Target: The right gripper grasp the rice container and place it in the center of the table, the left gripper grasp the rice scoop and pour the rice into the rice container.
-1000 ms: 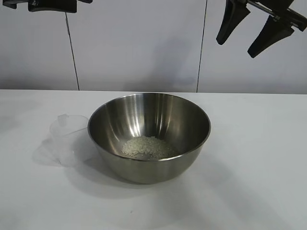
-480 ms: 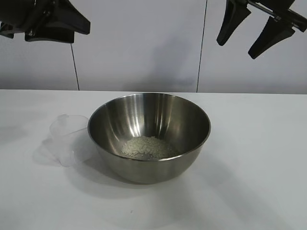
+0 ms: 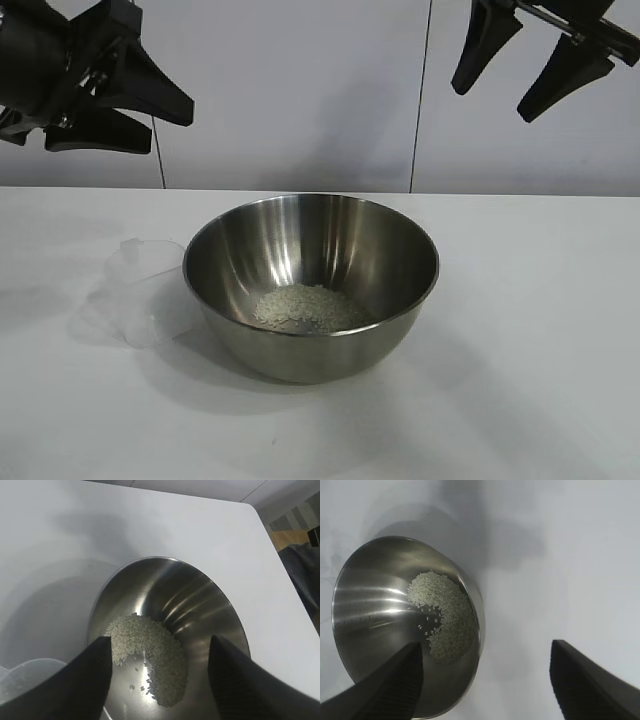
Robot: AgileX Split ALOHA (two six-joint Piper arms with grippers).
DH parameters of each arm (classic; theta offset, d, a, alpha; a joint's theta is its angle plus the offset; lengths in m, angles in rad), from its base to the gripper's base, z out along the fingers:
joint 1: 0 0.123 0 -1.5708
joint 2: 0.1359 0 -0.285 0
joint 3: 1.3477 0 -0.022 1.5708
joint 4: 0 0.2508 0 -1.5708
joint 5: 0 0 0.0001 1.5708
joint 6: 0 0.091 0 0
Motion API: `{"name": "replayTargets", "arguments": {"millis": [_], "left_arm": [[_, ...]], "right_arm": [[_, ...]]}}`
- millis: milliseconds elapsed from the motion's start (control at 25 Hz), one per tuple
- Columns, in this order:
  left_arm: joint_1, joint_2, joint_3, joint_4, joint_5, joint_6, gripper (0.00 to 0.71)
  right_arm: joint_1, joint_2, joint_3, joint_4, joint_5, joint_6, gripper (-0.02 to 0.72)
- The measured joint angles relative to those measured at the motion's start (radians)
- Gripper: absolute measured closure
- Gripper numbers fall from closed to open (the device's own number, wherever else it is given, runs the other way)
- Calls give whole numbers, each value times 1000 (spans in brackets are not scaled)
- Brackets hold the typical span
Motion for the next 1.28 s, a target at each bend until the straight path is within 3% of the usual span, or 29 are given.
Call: {"name": "replayTargets", "arguments": {"millis": [240,640,840,1280], "left_arm": [[0,0,5,1,-3,-27,284],[0,42,8,1,-35,-289,282],[0,87,11,1,-51,-309,238],[0,88,11,1,-50,-310,231]], "right_arm": [[0,0,0,0,-6,0,209],[0,0,0,6,-24,0,209],[0,0,0,6,-40,0,209],[0,0,0,8,-202,0,209]]}}
